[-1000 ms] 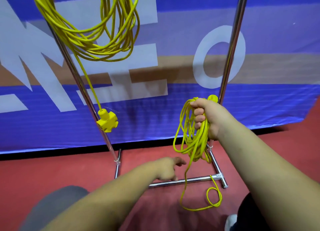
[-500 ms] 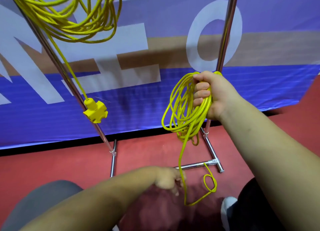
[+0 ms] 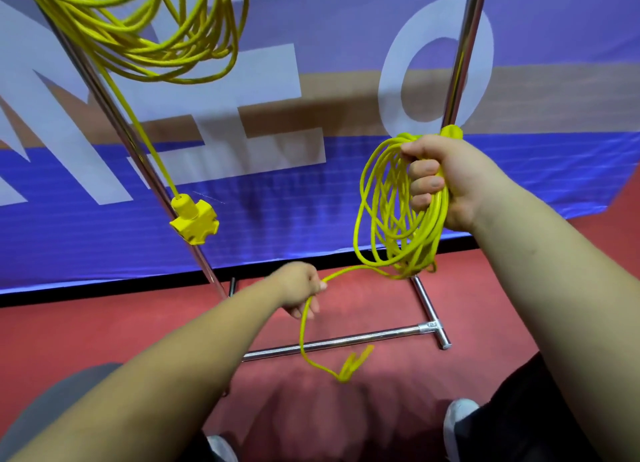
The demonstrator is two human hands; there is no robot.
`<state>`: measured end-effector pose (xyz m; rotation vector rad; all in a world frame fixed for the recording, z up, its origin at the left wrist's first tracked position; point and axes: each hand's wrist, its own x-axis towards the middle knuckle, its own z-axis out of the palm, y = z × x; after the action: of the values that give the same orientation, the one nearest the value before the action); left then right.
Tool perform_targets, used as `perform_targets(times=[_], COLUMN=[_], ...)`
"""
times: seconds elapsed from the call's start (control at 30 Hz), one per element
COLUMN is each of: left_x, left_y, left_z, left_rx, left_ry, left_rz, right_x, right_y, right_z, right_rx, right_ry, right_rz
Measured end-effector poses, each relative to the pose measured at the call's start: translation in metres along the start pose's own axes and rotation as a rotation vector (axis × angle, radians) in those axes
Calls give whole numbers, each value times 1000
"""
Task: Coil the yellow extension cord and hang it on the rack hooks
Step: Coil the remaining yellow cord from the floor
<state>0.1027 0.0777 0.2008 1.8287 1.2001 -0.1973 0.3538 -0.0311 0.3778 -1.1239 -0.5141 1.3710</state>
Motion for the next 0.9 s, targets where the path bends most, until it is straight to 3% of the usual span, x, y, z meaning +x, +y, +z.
perform_targets(times=[0.13, 0.33, 0.43, 0.6, 0.9], left_x=[-20, -57, -68, -65, -58], left_y=[37, 78, 83, 78, 74], left_z=[-35, -71, -85, -93, -102], left_rx=[-407, -1025, -1162, -1386, -1688], left_ry=[183, 63, 18, 88, 62], left_rz=[-94, -43, 14, 38, -24], right_x=[2, 11, 15, 17, 20], right_y=[12, 43, 56, 76, 100], right_z=[13, 37, 43, 48, 58], right_rx=[-286, -512, -509, -612, -400], right_ry=[67, 113, 115, 122, -88], right_rz=[-80, -210, -216, -209, -17])
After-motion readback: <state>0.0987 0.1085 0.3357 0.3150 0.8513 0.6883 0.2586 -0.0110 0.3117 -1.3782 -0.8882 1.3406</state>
